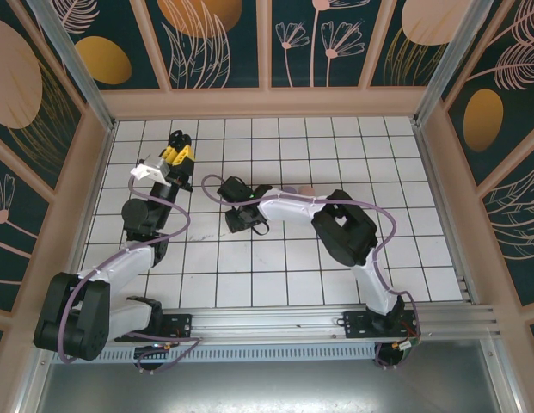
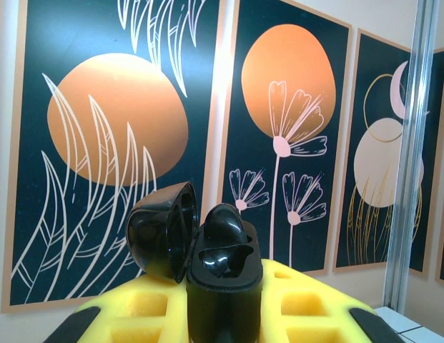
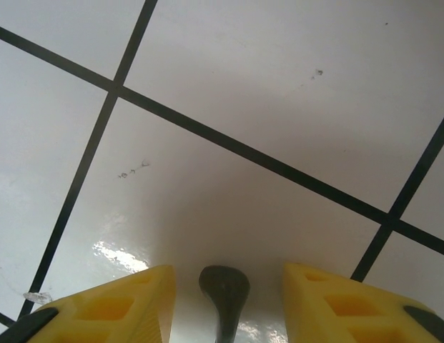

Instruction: Insert wireless bluetooth earbuds into charging case

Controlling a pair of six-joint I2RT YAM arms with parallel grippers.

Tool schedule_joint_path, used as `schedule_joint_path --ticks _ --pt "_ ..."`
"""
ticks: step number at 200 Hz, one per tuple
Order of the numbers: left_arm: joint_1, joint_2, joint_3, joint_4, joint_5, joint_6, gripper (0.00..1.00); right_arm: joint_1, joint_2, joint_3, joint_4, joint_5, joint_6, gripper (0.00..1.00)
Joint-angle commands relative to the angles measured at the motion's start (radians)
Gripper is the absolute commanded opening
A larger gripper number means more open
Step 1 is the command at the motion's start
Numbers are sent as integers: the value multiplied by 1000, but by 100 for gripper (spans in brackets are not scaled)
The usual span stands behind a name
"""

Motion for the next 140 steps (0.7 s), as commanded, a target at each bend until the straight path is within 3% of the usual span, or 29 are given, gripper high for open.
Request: schedule_joint_path --ticks 1,77,140 --pt "8 -13 -7 62 6 -22 0 19 35 37 -37 35 -6 43" --pt "8 -12 -8 65 14 -23 0 33 69 58 -58 62 12 36" --pt "8 -5 -5 65 22 -27 0 38 68 57 -55 61 20 21"
